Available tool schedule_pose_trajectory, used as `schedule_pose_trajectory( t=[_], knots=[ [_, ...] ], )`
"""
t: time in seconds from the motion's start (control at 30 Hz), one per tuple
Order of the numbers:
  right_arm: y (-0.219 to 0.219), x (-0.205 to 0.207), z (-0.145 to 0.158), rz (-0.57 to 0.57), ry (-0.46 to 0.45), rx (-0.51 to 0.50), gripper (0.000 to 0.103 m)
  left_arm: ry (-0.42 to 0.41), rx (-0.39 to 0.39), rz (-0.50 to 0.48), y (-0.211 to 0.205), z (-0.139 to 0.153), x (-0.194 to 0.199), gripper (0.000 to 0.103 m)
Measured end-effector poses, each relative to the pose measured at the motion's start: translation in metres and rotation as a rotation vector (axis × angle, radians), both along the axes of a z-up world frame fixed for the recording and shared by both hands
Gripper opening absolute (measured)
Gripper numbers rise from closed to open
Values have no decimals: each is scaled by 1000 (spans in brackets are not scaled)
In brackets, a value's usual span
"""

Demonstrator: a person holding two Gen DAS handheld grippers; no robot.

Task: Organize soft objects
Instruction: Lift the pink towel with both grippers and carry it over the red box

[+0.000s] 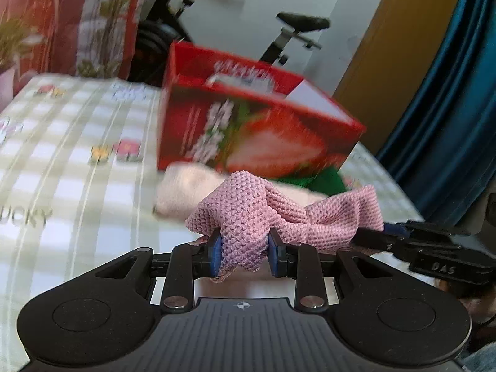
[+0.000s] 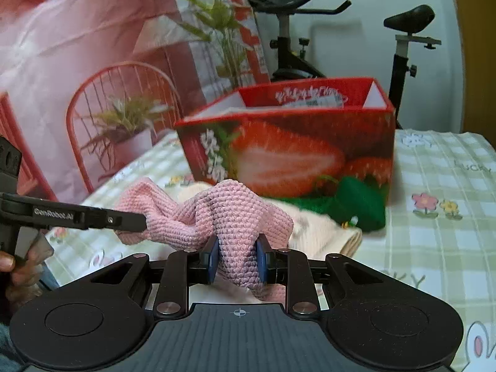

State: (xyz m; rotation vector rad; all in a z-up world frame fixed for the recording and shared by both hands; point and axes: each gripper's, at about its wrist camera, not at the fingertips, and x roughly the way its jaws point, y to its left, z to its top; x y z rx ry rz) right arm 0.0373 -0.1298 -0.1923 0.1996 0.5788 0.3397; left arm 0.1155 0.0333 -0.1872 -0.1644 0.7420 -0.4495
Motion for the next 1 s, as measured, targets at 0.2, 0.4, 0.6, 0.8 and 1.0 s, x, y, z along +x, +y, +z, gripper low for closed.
schedule_pose_trajectory(
  t=[0.2,0.4,0.6,0.8,1.0],
  knots=[
    [-14,17,26,-16,-16,56,23,-79,-6,-27,-8,38,11,31],
    [-23,45,63,0,-51,58,23,-133,-27,-17,-15,75,38,31],
    [-40,89,95,-28,-73,88,23,-187,-39,-20,-25,103,76,31],
    [-47,151,111,-44,-92,-7,23,-169,-22,5,-35,101,127,31],
    [-50,203,96,-104,-57,-58,23,-106,47,8,-49,86,174,31]
  ],
)
